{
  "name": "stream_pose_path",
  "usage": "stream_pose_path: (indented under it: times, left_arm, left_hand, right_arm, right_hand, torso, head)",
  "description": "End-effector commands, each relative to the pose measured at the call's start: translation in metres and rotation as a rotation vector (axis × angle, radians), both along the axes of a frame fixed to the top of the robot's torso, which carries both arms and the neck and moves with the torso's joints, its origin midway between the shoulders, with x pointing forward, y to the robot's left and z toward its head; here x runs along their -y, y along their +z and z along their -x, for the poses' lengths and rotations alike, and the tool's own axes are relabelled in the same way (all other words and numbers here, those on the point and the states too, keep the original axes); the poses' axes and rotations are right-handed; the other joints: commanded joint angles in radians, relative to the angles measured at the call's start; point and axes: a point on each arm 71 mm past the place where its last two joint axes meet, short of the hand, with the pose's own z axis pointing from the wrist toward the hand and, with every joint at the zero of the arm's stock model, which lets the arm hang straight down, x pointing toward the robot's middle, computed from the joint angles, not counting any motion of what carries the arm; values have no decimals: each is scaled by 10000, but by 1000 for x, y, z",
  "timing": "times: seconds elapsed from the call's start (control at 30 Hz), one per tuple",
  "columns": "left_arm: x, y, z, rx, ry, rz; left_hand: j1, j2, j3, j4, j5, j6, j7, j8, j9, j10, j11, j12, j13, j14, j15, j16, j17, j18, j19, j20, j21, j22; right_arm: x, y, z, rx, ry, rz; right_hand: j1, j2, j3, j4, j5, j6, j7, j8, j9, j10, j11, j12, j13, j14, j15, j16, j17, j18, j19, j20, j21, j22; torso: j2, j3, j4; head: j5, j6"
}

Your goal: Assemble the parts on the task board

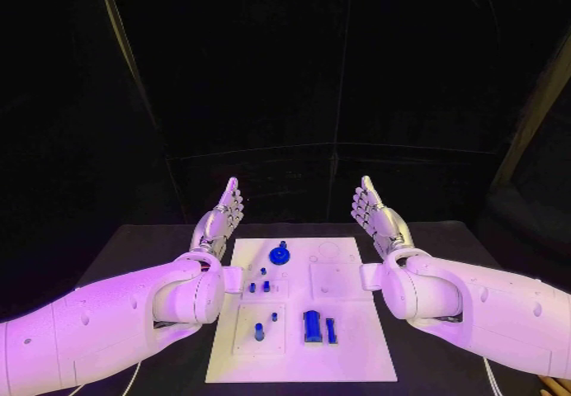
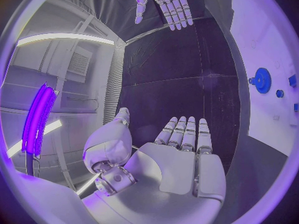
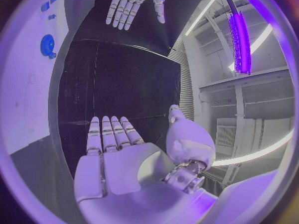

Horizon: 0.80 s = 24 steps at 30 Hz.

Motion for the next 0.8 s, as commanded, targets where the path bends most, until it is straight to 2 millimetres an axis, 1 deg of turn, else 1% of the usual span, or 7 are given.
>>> stream_pose_path:
  times: [0.03,0.27,0.53,0.57,0.73,0.77,0.8]
  left_arm:
    - [-2,5,0,471,372,-380]
    - [-2,5,0,471,372,-380]
    - [-2,5,0,471,372,-380]
    - [-2,5,0,471,372,-380]
    - [-2,5,0,471,372,-380]
    - [-2,5,0,471,372,-380]
    - [-2,5,0,471,372,-380]
  left_hand:
    - [-1124,-2,-69,15,-38,-762,-25,-41,-17,-791,-52,-70,-12,-765,-31,-69,-16,-218,-639,-247,-39,-241]
    - [-1700,-2,-69,15,-38,-1150,-25,-41,-17,-1203,-52,-70,-12,-1153,-31,-69,-16,-218,-959,-247,-39,-241]
    - [-2164,-2,-69,15,-38,-1460,-25,-41,-17,-1522,-52,-70,-12,-1462,-31,-69,-16,-218,-1194,-247,-39,-241]
    - [-2243,-2,-69,15,-38,-1482,-25,-41,-17,-1579,-52,-70,-12,-1485,-31,-69,-16,-218,-1913,-247,-39,-241]
    - [-2388,-2,-69,15,-38,-1595,-25,-41,-17,-1687,-52,-70,-12,-1586,-31,-69,-16,-218,-1913,-247,-39,-241]
    - [-2454,-2,-69,15,-38,-2318,-25,-41,-17,-2420,-52,-70,-12,-2311,-31,-69,-16,-218,-1913,-247,-39,-241]
    - [-2485,-2,-69,15,-38,-2318,-25,-41,-17,-2420,-52,-70,-12,-2311,-31,-69,-16,-218,-1913,-247,-39,-241]
  right_arm:
    - [2,3,0,197,-414,64]
    - [2,3,0,197,-414,64]
    - [2,3,0,197,-414,64]
    - [2,3,0,197,-414,64]
    - [2,3,0,197,-414,64]
    - [2,3,0,197,-414,64]
    - [2,3,0,197,-414,64]
  right_hand:
    - [-1245,-5,121,-6,-64,-785,-44,-39,-30,-900,-18,-37,-13,-897,-8,-47,-22,-377,-832,-105,-67,-28]
    - [-1865,-5,121,-6,-64,-1183,-44,-39,-30,-1358,-18,-37,-13,-1344,-8,-47,-22,-377,-1246,-105,-67,-28]
    - [-2363,-5,121,-6,-64,-1481,-44,-39,-30,-1709,-18,-37,-13,-1699,-8,-47,-22,-377,-1564,-105,-67,-28]
    - [-2446,-5,121,-6,-64,-1534,-44,-39,-30,-1782,-18,-37,-13,-1767,-8,-47,-22,-377,-1629,-105,-67,-28]
    - [-2634,-5,121,-6,-64,-1659,-44,-39,-30,-1904,-18,-37,-13,-1871,-8,-47,-22,-377,-1753,-105,-67,-28]
    - [-2955,-5,121,-6,-64,-2380,-44,-39,-30,-2740,-18,-37,-13,-2713,-8,-47,-22,-377,-2514,-105,-67,-28]
    - [-3764,-5,121,-6,-64,-2380,-44,-39,-30,-2740,-18,-37,-13,-2713,-8,-47,-22,-377,-2514,-105,-67,-28]
  torso:
    - [1,0,0]
    - [1,0,0]
    - [1,0,0]
    - [1,0,0]
    - [1,0,0]
    - [1,0,0]
    - [1,0,0]
  head:
    - [0,-2]
    - [0,-2]
    - [0,-2]
    - [0,-2]
    - [0,-2]
    - [0,-2]
    - [0,-2]
